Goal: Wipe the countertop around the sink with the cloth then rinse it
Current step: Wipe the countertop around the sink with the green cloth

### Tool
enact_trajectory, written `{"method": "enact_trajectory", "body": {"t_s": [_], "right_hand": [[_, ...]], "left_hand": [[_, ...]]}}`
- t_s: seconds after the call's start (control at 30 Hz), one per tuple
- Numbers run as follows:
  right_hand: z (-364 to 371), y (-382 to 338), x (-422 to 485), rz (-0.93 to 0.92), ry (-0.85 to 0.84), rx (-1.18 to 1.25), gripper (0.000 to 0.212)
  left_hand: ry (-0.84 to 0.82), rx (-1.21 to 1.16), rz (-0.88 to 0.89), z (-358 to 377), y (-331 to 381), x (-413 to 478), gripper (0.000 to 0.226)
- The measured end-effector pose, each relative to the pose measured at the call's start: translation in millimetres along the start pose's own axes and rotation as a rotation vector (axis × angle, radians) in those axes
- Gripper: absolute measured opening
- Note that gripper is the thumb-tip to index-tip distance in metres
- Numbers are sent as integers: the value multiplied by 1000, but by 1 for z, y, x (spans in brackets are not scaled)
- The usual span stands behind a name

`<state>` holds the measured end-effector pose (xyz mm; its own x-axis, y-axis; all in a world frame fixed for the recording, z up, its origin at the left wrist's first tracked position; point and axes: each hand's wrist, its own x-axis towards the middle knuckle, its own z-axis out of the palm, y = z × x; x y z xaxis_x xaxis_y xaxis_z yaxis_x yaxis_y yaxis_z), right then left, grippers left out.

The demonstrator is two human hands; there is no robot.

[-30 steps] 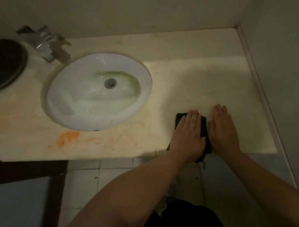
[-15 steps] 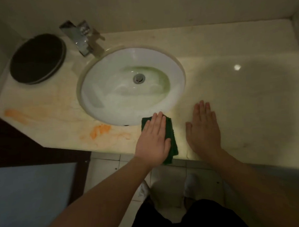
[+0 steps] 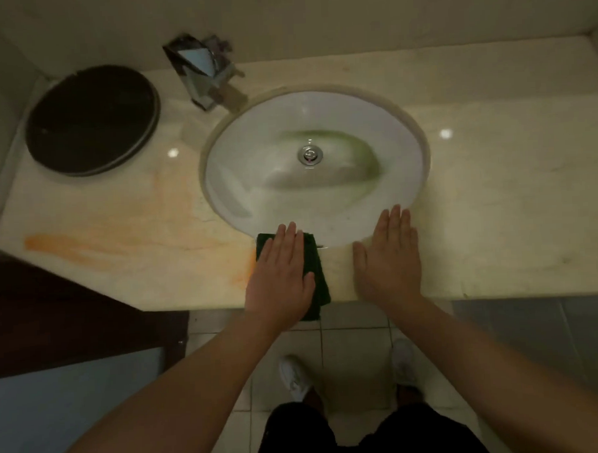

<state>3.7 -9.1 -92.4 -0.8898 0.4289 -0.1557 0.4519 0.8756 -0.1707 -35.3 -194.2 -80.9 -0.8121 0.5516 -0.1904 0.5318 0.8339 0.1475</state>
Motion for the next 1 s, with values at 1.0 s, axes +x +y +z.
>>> {"method": "enact_trajectory", "body": {"t_s": [1.0], "right_hand": [[27, -111, -23, 16, 77, -66, 73]], "left_hand": [[43, -38, 40, -15, -151, -9, 73]]}}
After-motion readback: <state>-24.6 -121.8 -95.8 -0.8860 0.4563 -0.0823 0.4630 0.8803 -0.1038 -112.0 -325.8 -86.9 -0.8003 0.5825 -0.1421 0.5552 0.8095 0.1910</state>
